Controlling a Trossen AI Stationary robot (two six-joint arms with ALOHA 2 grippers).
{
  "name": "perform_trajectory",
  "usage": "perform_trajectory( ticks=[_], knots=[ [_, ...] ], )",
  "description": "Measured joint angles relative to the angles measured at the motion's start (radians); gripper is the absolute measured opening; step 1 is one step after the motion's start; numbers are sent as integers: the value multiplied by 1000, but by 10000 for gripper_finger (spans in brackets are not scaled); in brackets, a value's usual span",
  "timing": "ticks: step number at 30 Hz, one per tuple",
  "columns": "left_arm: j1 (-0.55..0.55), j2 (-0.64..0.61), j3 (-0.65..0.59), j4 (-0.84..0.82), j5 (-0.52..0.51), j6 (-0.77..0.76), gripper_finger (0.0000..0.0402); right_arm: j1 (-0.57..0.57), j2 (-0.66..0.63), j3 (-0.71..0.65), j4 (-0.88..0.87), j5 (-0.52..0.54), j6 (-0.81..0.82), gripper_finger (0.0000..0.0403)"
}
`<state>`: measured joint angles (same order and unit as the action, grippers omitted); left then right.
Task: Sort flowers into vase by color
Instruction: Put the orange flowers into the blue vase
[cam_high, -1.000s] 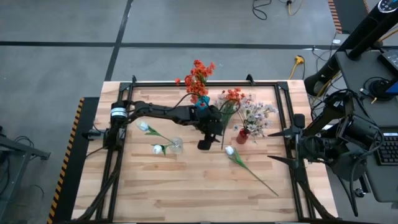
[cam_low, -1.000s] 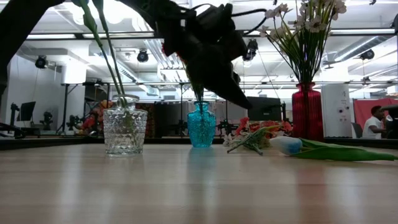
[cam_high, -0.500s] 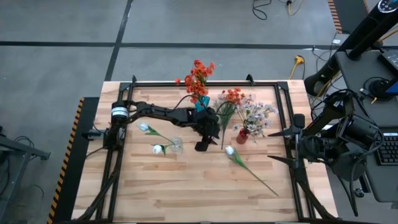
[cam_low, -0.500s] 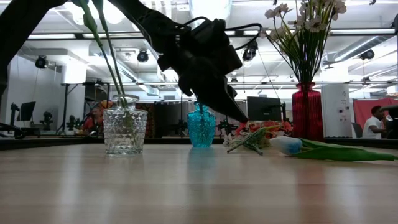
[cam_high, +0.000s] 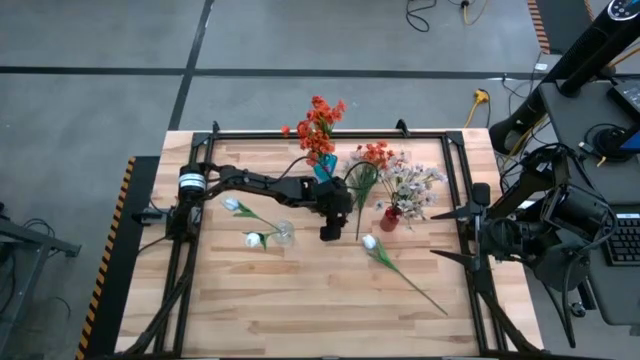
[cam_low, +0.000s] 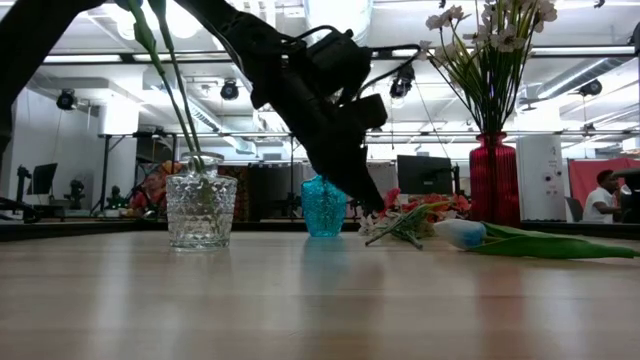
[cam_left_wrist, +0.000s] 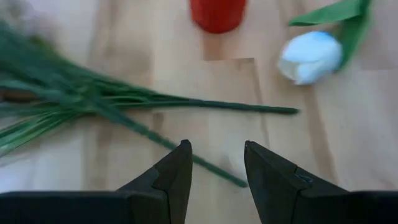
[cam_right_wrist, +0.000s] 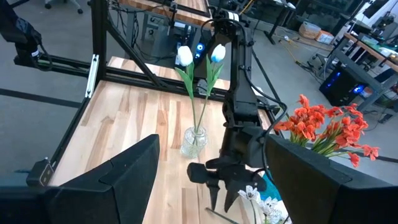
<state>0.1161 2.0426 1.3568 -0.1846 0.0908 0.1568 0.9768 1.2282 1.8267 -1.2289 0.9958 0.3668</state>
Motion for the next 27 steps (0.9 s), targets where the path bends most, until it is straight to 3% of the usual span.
perform_trajectory(
  ticks=[13,27],
  knots=[
    [-30,1,-21,26,-208,-199,129,0,0,-1,0,-1,-3,283],
    [-54,1,-70,138,-215,-263,130,0,0,-1,-1,-8,-4,283]
  ],
)
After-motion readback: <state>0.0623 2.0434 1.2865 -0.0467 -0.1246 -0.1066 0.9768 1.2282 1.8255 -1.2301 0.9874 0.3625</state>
